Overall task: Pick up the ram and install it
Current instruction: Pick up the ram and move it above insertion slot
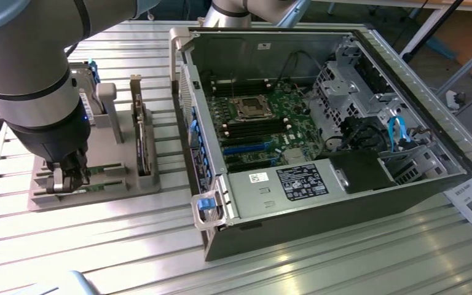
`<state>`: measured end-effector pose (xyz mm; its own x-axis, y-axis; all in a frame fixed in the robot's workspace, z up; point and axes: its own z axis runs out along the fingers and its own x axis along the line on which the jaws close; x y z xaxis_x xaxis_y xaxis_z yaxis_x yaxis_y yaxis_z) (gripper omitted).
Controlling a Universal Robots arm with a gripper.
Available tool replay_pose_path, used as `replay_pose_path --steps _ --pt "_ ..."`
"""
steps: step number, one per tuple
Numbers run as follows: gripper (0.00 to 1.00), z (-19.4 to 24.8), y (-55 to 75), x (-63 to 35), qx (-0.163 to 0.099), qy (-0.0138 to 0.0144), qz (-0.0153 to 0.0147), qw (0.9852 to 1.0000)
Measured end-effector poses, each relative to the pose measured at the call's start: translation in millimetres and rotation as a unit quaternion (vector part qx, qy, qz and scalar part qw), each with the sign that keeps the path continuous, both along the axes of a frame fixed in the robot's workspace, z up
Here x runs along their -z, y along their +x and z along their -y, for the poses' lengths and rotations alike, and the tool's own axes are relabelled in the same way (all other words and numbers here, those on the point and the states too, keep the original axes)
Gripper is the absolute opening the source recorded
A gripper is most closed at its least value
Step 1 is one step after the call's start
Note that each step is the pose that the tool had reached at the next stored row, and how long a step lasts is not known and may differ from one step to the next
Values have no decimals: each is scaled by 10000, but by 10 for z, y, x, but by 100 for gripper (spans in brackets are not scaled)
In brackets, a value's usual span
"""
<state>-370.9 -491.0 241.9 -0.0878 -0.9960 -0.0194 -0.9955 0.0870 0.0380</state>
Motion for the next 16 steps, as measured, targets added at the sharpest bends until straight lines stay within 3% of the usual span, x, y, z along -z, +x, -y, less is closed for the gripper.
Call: replay_pose_path --steps 7,8,11,16 --pt "18 0 0 0 0 0 0 10000" --pt "25 0 0 0 0 0 0 10000" --pt "25 0 0 0 -6 0 0 10000" --pt "25 0 14 4 -222 2 0 9998"
